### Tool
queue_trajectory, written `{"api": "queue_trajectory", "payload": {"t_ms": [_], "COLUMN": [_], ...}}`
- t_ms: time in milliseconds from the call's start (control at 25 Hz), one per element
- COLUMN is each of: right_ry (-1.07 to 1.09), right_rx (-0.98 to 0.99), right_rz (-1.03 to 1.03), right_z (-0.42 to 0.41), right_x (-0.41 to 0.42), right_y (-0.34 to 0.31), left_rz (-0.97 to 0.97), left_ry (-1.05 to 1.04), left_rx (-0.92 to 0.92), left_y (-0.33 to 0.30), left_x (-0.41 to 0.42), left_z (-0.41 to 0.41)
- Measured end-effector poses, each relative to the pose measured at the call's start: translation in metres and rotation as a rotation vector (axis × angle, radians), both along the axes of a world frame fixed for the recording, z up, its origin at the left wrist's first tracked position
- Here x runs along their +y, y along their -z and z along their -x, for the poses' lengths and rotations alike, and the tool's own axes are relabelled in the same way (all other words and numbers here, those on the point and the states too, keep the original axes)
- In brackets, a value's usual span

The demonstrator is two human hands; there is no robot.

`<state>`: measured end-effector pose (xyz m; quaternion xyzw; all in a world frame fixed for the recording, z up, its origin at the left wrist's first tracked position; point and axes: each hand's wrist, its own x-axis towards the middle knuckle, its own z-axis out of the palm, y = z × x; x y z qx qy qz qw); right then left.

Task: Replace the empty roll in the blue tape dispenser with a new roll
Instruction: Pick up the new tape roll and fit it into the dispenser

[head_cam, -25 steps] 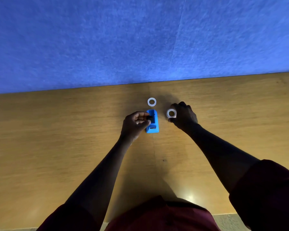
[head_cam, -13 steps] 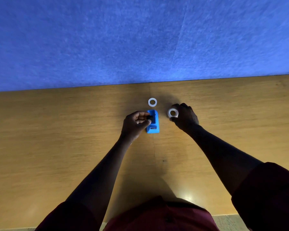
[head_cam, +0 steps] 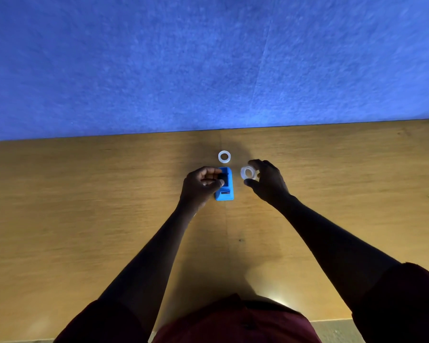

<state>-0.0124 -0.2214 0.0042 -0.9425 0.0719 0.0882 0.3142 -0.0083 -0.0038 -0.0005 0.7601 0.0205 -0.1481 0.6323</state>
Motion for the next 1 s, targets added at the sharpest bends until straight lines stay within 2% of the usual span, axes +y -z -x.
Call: {"api": "queue_trajectory", "payload": {"t_ms": [280, 1000], "right_ry": [-0.002, -0.039], "right_rx": [-0.034, -0.013], "right_rz": [-0.331, -0.542], "right_z": [0.019, 0.019], "right_x": [0.019, 0.027], "right_y": [-0.02, -0.028], "left_rz": [-0.046, 0.075], "left_ry": [0.024, 0.0], "left_rx": [-0.023, 0.007], "left_y": [-0.004, -0.011], "left_x": [0.001, -0.004], "left_z": [0.005, 0.003]}}
